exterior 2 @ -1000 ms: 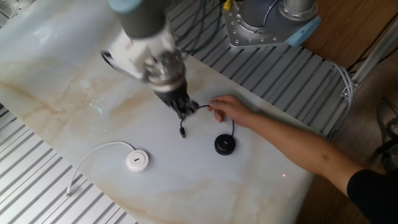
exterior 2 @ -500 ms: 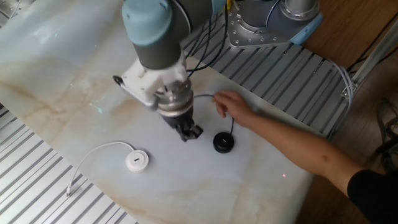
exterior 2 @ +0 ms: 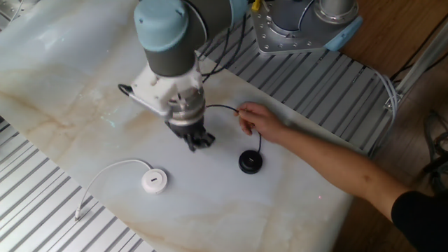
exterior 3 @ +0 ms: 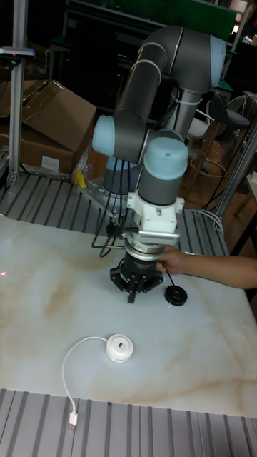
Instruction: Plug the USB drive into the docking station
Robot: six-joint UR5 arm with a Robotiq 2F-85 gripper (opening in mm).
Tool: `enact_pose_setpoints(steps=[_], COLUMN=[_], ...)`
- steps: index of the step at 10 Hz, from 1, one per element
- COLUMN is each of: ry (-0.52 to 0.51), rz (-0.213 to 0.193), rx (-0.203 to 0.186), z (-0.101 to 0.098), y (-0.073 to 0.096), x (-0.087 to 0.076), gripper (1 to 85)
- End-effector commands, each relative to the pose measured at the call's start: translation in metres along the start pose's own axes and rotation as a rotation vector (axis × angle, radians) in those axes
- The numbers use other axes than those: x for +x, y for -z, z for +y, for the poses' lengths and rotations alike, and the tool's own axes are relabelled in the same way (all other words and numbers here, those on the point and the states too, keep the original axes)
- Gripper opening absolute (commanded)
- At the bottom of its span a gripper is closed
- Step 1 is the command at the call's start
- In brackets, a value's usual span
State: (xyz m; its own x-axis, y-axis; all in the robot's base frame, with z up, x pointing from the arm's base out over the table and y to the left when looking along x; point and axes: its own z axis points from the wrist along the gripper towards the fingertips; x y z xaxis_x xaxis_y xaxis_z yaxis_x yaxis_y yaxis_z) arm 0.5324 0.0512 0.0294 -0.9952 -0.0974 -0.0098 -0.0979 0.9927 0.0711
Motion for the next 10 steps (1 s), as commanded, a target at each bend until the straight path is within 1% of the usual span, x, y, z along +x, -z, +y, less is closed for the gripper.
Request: enact_pose_setpoints(steps=[1, 2, 3, 4, 5, 6, 7, 8, 9, 10], ry=[0.113, 0.136, 0.148, 0.149, 0.144, 0.111, 0.034, -0.010, -0.030, -0.036], rz=[0.007, 0.021, 0.044, 0.074, 0.112, 0.149, 0.150, 0.154, 0.151, 0.146], rx=[0.004, -0.018, -0.030, -0.043, -0.095, -0.175, -0.306, -0.375, -0.392, -0.386], z=[-0.045, -0.053, -0.060, -0.062, -0.057, -0.040, -0.005, 0.016, 0.025, 0.028], y=[0.011, 0.016, 0.019, 0.022, 0.028, 0.034, 0.042, 0.046, 0.044, 0.041], x=[0.027, 0.042, 0.058, 0.075, 0.091, 0.104, 0.102, 0.099, 0.094, 0.090], gripper=[1.3, 1.3, 1.3, 1.3, 1.3, 1.3, 1.3, 1.3, 1.3, 1.3])
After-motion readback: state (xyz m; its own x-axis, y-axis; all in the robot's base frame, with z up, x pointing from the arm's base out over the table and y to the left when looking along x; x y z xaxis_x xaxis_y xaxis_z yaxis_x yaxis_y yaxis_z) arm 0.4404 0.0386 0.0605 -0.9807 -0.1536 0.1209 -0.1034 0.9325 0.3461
